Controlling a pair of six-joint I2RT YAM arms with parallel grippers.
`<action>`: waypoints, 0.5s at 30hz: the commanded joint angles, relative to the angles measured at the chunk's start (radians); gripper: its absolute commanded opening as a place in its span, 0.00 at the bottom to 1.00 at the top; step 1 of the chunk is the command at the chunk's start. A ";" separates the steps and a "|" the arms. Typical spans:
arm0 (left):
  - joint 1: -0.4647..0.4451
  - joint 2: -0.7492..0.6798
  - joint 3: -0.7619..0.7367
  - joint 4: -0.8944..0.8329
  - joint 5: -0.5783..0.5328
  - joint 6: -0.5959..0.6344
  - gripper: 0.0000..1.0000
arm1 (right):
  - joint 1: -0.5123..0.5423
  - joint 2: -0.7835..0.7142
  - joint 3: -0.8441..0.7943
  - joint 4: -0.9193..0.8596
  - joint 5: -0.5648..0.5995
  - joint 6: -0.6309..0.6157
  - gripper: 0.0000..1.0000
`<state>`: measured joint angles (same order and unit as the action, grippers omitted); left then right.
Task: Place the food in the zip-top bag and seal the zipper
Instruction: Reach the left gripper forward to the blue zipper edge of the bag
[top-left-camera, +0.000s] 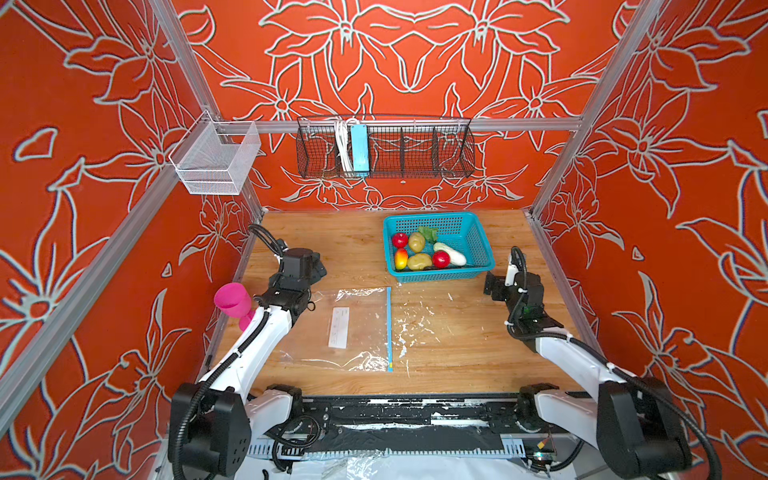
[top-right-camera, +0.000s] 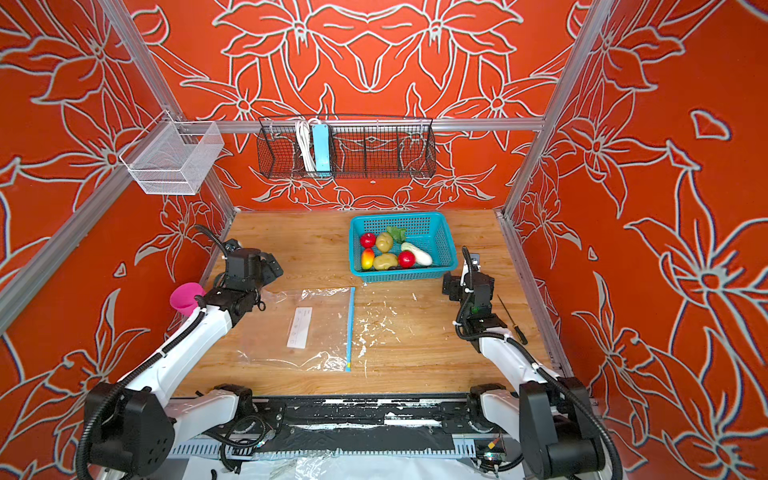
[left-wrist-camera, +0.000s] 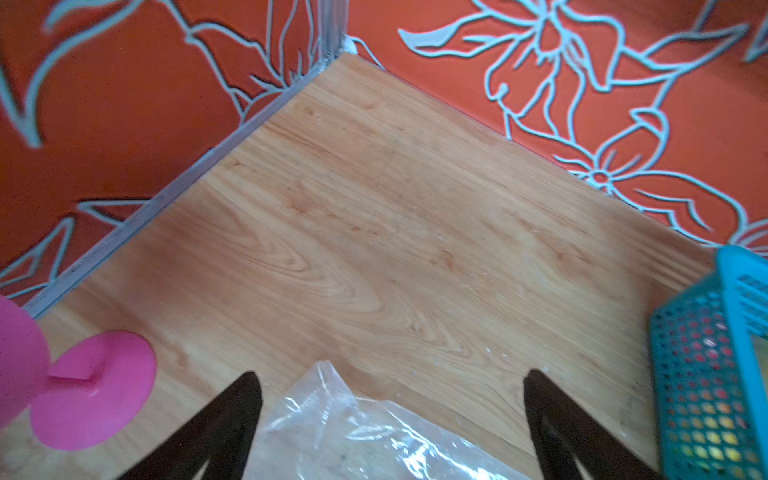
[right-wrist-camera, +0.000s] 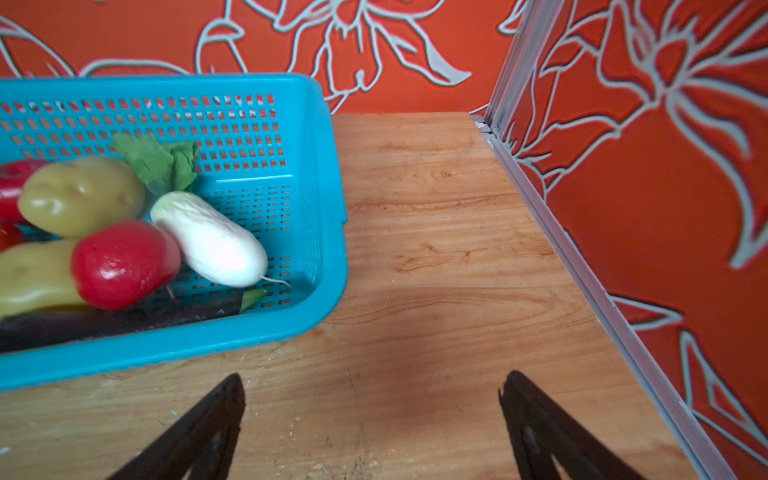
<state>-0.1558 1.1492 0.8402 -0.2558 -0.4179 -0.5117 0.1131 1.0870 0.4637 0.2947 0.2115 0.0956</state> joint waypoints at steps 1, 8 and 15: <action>-0.068 -0.008 0.051 -0.202 0.006 -0.078 0.97 | 0.008 -0.048 0.093 -0.202 -0.028 0.100 0.98; -0.290 -0.018 0.044 -0.231 0.025 -0.203 0.97 | 0.008 -0.096 0.125 -0.371 -0.079 0.153 0.98; -0.435 0.078 0.105 -0.290 0.032 -0.261 0.97 | 0.008 -0.121 0.108 -0.422 -0.105 0.179 0.98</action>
<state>-0.5617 1.1957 0.9173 -0.4877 -0.3855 -0.7151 0.1135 0.9890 0.5823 -0.0643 0.1307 0.2283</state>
